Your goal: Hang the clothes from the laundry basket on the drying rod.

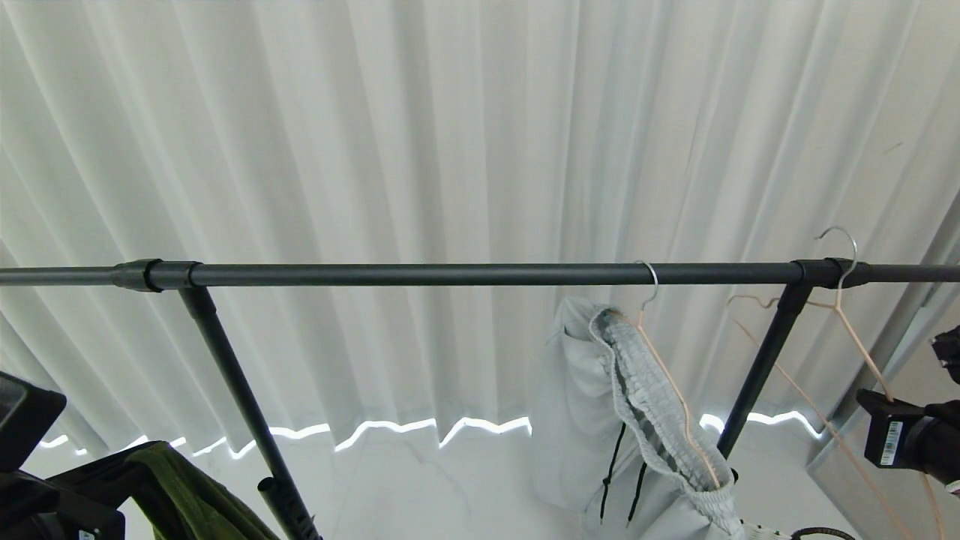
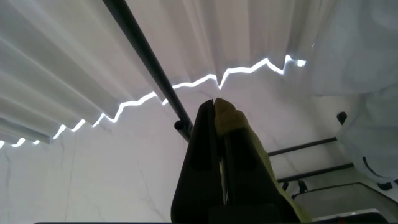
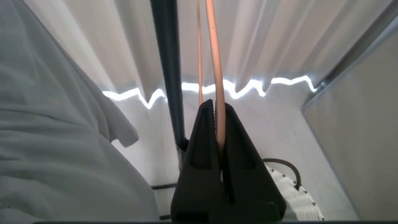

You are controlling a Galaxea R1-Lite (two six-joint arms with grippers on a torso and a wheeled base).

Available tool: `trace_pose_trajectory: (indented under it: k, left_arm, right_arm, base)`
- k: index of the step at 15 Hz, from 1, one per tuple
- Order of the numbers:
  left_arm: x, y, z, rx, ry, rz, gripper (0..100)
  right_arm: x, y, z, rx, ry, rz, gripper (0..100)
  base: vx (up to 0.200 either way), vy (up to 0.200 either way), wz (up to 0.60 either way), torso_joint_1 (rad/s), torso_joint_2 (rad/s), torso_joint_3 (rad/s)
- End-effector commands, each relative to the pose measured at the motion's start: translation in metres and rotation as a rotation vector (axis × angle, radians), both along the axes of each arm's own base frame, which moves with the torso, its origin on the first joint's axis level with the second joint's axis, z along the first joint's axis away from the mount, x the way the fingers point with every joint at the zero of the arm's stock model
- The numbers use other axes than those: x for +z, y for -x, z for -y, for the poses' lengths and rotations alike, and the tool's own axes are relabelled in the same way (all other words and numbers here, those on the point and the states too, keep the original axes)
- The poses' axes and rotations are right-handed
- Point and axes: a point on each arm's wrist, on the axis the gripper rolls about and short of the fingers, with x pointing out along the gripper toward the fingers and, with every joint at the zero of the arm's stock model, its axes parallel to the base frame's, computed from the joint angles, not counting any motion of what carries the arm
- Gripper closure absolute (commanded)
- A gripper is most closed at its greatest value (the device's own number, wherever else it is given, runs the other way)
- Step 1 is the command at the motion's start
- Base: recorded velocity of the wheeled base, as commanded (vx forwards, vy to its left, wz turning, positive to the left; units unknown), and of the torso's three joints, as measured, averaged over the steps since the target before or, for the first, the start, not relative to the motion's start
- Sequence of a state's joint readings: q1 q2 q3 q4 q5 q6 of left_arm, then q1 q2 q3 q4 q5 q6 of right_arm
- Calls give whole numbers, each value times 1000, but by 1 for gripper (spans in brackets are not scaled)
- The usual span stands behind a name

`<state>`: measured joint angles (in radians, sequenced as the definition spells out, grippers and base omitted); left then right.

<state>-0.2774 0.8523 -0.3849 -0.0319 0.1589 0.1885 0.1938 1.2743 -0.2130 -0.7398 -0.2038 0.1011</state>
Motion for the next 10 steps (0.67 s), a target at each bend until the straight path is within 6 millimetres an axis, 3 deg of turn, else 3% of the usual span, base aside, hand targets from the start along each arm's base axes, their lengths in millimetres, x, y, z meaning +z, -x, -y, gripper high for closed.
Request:
trace_pose_trajectory:
  k: [1,6,10]
  left_arm:
    - [0,0,0,0,0,0,100]
    - [0,0,-1,25,-15,3,100]
    - [-2,0,-1,34,-46,0,100]
  right_arm:
    - [1,1,4,-18,7,5,100]
    - [5,7,5,-14,21,23,100]
    - [5,7,5,-14,21,23,100]
  base:
    - [0,0,0,0,0,0]
    - [0,0,0,0,0,0]
    - [-200,0,0,0,1,0]
